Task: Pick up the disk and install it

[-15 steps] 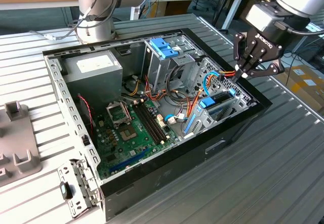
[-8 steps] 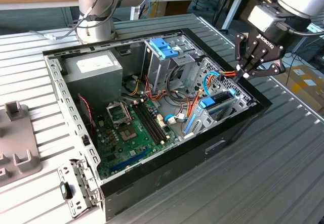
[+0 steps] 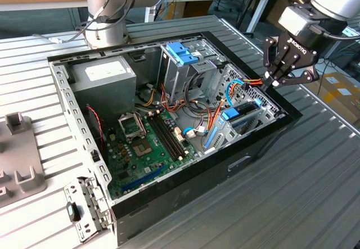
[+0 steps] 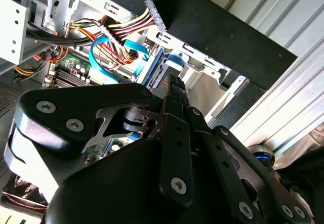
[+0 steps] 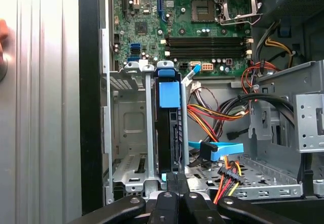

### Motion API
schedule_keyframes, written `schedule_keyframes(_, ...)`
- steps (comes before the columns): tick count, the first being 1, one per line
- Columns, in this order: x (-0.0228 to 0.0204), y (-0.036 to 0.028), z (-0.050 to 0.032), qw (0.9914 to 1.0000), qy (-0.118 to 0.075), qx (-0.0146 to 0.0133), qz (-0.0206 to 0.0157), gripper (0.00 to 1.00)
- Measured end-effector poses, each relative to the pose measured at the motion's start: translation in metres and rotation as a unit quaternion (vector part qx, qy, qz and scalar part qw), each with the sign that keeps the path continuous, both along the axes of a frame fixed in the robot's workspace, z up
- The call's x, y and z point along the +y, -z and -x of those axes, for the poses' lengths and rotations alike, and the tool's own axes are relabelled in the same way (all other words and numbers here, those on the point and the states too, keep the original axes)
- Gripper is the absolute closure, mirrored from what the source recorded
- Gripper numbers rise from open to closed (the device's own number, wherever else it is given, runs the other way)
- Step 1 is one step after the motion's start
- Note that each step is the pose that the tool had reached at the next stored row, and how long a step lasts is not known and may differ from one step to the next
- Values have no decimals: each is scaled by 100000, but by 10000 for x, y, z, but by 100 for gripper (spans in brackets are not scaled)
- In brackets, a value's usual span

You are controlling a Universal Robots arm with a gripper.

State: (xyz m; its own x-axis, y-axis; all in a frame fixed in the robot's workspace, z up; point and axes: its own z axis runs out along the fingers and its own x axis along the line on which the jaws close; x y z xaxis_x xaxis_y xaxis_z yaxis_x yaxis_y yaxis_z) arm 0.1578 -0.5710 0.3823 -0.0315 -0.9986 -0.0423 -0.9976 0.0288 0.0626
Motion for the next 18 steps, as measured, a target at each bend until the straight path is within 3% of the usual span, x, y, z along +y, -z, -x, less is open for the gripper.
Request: schedule_keyframes(18, 8, 0, -22, 99998, -632, 0, 2, 89)
